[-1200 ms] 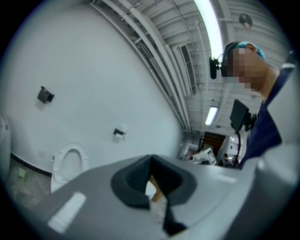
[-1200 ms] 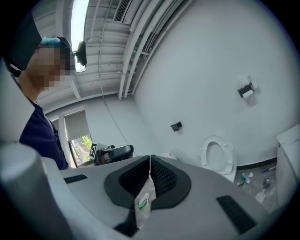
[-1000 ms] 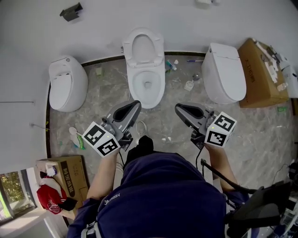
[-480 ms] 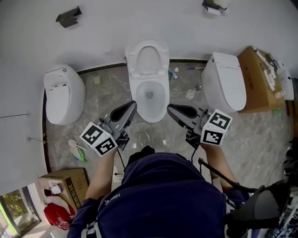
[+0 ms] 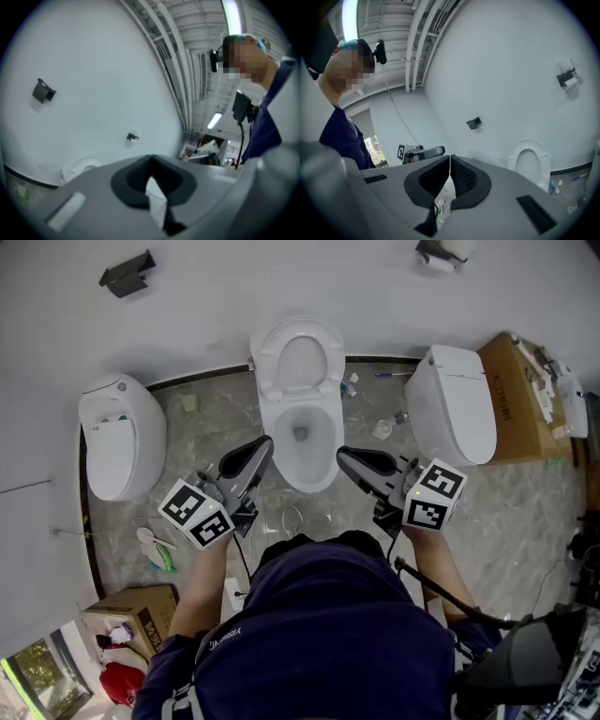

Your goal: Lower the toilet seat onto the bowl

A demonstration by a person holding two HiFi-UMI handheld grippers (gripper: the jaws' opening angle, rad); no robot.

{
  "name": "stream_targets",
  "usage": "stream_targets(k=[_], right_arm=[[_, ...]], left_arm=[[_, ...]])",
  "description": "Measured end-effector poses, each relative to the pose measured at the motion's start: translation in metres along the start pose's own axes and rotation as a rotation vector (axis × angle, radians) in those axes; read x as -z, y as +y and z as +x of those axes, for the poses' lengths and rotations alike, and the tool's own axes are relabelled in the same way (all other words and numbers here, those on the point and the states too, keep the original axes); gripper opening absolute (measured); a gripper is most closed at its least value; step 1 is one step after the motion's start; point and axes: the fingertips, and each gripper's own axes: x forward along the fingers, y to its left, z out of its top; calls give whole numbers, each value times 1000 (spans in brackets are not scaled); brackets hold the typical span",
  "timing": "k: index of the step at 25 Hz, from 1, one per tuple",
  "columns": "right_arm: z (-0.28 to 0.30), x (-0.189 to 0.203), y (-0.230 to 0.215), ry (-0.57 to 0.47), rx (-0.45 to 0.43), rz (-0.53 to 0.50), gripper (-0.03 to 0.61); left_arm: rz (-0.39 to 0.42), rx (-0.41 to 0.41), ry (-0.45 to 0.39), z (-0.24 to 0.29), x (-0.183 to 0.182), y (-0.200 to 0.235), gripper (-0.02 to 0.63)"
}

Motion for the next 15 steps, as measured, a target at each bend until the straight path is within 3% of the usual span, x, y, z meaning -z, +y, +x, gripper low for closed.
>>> stream_targets(k=[10,15], right_arm=[[-9,-1,-49,-26,27,82,8],[-12,-6,-93,-27,27,119,9]], left_arm=[[35,-4,90,49,8,23,2],[32,-60,101,76,15,36,2]])
